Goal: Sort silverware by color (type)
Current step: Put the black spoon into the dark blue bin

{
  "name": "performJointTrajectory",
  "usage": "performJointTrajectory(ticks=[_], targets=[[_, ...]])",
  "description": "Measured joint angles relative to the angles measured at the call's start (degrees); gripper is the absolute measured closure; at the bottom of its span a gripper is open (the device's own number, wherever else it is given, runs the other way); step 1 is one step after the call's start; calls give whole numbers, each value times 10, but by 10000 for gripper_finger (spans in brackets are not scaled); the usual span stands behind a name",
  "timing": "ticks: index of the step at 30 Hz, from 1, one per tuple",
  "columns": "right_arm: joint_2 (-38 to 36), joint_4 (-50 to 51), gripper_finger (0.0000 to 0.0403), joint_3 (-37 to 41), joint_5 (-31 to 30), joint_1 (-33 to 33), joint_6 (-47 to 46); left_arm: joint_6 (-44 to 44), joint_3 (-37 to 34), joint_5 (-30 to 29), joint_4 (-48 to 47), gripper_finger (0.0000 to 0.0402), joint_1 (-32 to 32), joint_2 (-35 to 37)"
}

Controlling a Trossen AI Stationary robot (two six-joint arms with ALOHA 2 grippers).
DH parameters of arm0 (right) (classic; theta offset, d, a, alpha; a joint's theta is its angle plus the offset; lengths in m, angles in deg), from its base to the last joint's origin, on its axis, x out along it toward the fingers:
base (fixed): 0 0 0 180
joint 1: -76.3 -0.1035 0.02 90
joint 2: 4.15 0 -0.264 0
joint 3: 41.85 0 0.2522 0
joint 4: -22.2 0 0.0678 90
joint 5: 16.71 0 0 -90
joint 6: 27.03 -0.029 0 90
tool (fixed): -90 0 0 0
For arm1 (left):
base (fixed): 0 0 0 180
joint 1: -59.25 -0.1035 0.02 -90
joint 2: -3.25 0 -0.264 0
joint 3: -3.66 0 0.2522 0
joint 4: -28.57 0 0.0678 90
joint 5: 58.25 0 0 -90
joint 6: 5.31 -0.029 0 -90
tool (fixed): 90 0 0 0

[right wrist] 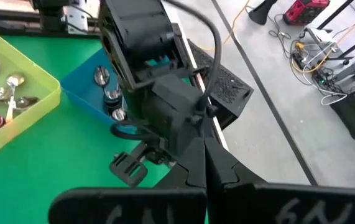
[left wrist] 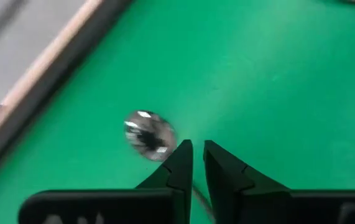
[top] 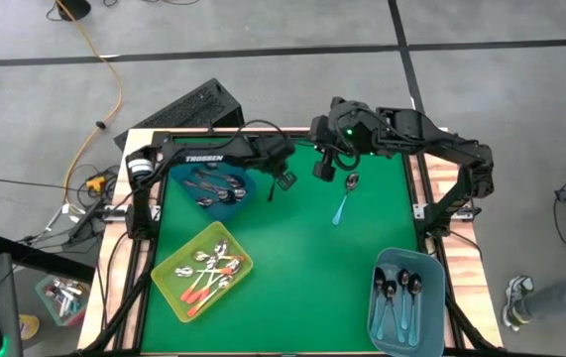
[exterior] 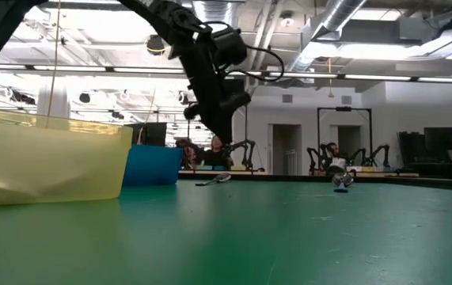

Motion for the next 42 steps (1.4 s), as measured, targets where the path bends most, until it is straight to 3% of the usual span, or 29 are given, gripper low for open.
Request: performJointTrajectory(ticks=[4,9,14,22,26,34,42], targets=[[0,9,398,0,0,0,0,-15,1,-63,-5,355,13,0],[0,8,398,0,1,1,5,27,1,-28,-6,319,14,-8],[0,8,398,0,3,1,5,40,1,-53,-12,273,14,-15],[0,15,398,0,5,1,4,57,0,-46,-37,188,17,-46],[0,18,398,0,5,0,4,76,-1,-50,-50,164,16,-66],[0,21,398,0,5,0,4,105,-9,-26,-32,168,13,-77],[0,21,397,0,5,-2,4,109,-7,8,-28,268,0,-100]])
